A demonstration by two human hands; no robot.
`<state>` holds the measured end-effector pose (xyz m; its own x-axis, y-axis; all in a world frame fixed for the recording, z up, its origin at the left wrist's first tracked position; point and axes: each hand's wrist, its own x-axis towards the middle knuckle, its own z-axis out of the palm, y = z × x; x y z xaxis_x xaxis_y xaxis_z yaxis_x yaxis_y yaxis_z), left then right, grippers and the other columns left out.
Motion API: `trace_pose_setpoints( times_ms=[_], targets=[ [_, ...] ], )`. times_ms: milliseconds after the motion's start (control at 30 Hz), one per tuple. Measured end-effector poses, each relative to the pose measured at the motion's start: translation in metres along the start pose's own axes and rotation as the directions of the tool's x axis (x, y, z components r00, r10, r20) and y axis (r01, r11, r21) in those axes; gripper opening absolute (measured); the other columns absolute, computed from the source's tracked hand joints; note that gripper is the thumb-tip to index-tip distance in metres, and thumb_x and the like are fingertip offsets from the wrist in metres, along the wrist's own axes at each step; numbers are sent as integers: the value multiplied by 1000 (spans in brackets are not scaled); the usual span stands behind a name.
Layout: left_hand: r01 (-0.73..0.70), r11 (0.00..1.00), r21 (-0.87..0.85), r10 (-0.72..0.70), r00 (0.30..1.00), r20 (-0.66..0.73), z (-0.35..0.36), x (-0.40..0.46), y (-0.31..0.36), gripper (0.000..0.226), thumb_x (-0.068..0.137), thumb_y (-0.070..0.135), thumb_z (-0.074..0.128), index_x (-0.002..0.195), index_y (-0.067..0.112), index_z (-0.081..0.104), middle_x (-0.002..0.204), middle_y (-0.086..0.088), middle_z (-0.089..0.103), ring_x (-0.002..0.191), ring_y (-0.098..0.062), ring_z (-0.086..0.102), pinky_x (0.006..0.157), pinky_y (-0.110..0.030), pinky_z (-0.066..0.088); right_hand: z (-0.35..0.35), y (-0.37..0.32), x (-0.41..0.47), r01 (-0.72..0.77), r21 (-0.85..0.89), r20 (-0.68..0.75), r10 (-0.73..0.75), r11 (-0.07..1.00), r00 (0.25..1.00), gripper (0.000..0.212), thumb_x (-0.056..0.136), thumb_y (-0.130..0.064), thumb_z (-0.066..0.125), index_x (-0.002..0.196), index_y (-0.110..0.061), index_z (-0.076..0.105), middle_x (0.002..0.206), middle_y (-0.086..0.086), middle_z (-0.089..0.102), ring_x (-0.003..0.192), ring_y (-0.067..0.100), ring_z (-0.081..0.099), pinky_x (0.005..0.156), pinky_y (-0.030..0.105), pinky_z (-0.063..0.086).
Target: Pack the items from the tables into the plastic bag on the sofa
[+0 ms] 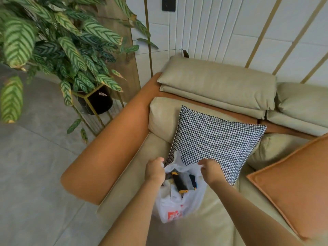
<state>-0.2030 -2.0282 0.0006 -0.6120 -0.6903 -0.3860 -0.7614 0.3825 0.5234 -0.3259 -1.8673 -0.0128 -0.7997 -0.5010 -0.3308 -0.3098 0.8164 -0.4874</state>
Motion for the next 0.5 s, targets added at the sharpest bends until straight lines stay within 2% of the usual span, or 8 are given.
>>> trace_pose_setpoints(
  times_ms=[167,300,367,500],
  targets=[
    [58,998,38,-61,995,80,2,-17,-2,57,91,14,55,144,20,36,143,-10,40,126,-25,50,105,-35,44,-7,0,-7,144,-68,118,-136,987,984,37,91,-7,49,126,-10,58,129,10,60,118,24,56,101,29,41],
    [81,985,153,-93,993,69,4,-41,3,62,91,21,54,148,18,28,144,-10,40,128,-26,47,104,-38,44,-16,6,-22,240,-126,159,-219,963,963,40,90,-10,51,130,-13,55,134,7,55,120,22,53,103,28,40],
    [93,973,212,-106,993,54,5,-56,9,60,91,25,54,145,16,30,141,-10,44,128,-27,46,104,-39,43,-24,9,-32,266,-141,200,-235,954,951,41,91,-11,51,132,-14,53,136,6,53,122,22,52,104,30,42],
    [81,931,355,-58,996,-74,0,-96,34,45,94,32,49,135,17,41,132,-8,53,124,-27,49,100,-40,43,-48,8,-54,381,-266,202,-335,886,920,46,93,-23,49,139,-20,43,139,3,51,126,23,47,106,37,41]
  ],
)
